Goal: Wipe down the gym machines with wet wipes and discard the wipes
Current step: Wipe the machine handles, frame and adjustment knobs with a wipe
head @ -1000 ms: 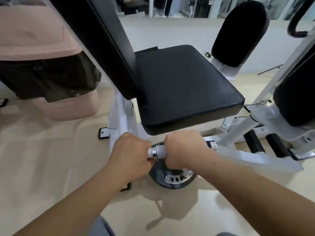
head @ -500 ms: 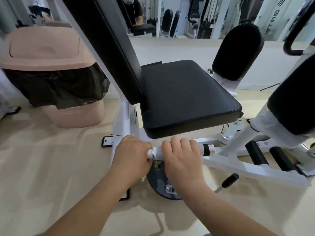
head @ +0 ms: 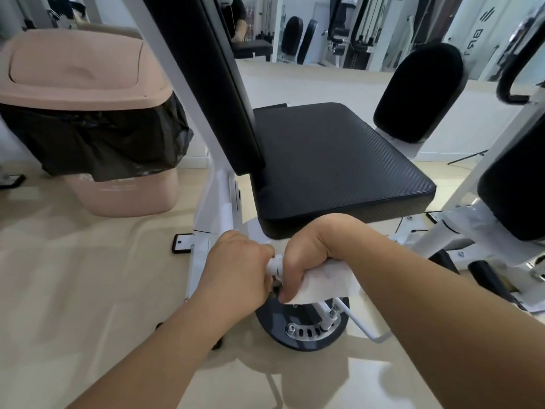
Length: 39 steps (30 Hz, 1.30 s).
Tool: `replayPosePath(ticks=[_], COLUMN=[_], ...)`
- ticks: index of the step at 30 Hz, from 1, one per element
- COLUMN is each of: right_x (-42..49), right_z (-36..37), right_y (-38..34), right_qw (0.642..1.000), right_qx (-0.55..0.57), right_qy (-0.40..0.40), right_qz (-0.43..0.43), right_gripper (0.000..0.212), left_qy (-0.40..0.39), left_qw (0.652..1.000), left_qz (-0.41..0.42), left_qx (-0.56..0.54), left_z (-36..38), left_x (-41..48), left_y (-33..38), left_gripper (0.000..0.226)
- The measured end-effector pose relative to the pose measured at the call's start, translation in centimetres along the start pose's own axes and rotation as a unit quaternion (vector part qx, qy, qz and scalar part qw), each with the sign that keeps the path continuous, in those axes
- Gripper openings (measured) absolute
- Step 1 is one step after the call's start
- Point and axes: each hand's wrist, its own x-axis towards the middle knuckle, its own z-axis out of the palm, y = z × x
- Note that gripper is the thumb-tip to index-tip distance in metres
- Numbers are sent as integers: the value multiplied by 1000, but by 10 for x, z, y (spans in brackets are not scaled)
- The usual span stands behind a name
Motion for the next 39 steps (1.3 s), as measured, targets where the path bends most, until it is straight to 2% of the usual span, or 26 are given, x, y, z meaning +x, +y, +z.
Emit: replayPosePath(ticks=[2,4,6,7,8,10,11,12,14,15,16,17,19,21,23,25,27,29,30,31,32,33,35,36,38,39], right_x=[4,8,17,23,33,40,37,29,13,12,14,14,14,11,6,6,5,14,19,21,22,20,7,7,0,-1], right_z=[8,34,66,78,87,87,81,70,45,31,18,8,-2,-4,-1,13,39,63,69,69,68,64,48,36,14,6], right_y=[2,9,16,21,27,32,31,27,14,11,10,8,7,7,4,4,12,30,39,43,43,38,21,15,6,4], right_qw=[993,942,808,741,692,652,668,719,876,932,970,990,999,997,999,983,909,784,732,702,697,734,862,909,977,993], right_qx=[-44,-129,-223,-249,-260,-286,-292,-285,-233,-177,-113,-64,12,44,16,-74,-180,-291,-322,-341,-348,-327,-253,-221,-121,-69], right_qy=[106,304,540,618,665,691,672,620,410,301,199,110,-13,-65,-2,149,362,532,580,604,606,576,429,347,168,83], right_qz=[-34,-53,-71,-85,-103,-124,-132,-130,-107,-93,-79,-66,-33,-20,-42,-72,-103,-132,-155,-163,-163,-149,-95,-73,-45,-38], right_gripper=[27,16,20,27,31,31,32,30,23,22,24,28,31,23,27,24,17,27,34,37,35,31,23,20,19,21], left_qy=[-5,-24,-22,-27,-33,-37,-35,-33,-38,-44,-50,-57,-64,-69,-66,-64,-57,-52,-52,-49,-45,-40,-32,-32,-33,-27], left_qw=[1000,999,999,998,998,998,998,998,998,998,997,997,997,997,997,997,997,997,996,997,997,997,997,997,998,998], left_qz=[1,-22,-40,-46,-51,-54,-52,-50,-51,-51,-51,-49,-45,-45,-44,-51,-52,-54,-56,-56,-54,-52,-49,-48,-43,-37], left_qx=[11,-9,-15,-14,-13,-10,-9,-10,-13,-11,-7,-1,4,5,0,-10,-26,-36,-37,-38,-41,-44,-44,-44,-44,-46], left_z=[-1,-3,-8,-10,-10,-10,-10,-9,-9,-10,-10,-11,-13,-14,-15,-13,-13,-14,-15,-16,-16,-15,-11,-8,-5,-5], left_x=[1,-1,-1,-2,-2,-2,-2,-1,-1,-1,1,3,4,3,3,1,1,0,-1,-2,-3,-2,-2,-2,-1,-1], left_y=[0,2,4,6,6,5,4,3,2,3,3,4,2,2,3,2,1,2,3,2,2,2,0,-1,-1,-1], left_gripper=[51,46,45,45,45,43,43,41,31,26,23,24,26,27,27,27,29,26,24,23,24,25,28,31,30,28])
